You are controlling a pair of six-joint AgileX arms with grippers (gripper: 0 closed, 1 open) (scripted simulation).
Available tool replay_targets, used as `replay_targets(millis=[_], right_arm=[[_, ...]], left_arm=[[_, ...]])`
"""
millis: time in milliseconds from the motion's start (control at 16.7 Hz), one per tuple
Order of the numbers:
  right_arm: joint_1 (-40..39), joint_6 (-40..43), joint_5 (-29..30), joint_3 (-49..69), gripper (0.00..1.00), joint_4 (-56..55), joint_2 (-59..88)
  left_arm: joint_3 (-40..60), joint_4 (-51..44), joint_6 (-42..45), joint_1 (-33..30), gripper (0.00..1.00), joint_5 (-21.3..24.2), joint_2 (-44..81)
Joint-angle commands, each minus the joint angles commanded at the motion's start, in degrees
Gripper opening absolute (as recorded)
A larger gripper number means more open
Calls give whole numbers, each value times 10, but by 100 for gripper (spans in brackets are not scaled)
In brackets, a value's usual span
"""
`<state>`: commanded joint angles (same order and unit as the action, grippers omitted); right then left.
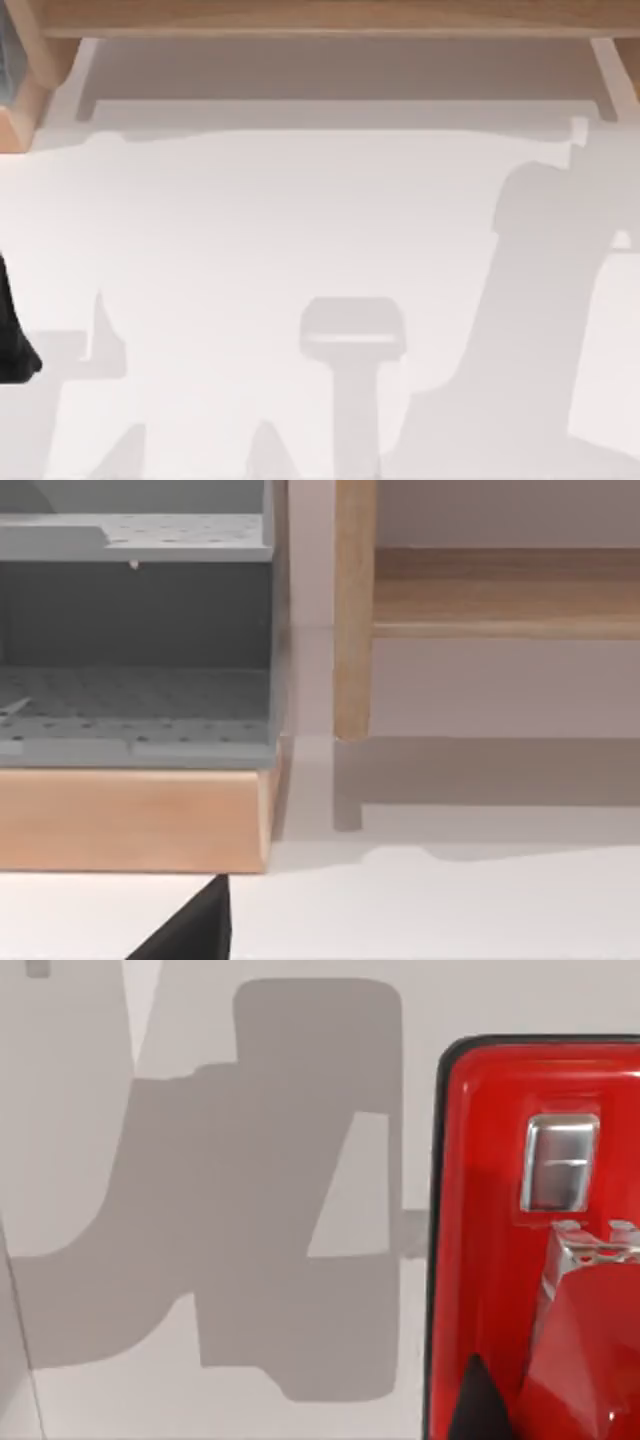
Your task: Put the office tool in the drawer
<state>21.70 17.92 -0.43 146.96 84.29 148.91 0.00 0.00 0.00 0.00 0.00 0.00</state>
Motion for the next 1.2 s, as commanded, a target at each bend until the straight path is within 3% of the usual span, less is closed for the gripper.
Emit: replay_targets(millis=[420, 1200], right_arm=[[-4, 19, 14, -18, 0, 1, 25], [-4, 19, 14, -18, 98, 1, 25]], left_arm=[[0, 0, 0, 0, 100, 0, 0], [0, 0, 0, 0, 100, 0, 0]])
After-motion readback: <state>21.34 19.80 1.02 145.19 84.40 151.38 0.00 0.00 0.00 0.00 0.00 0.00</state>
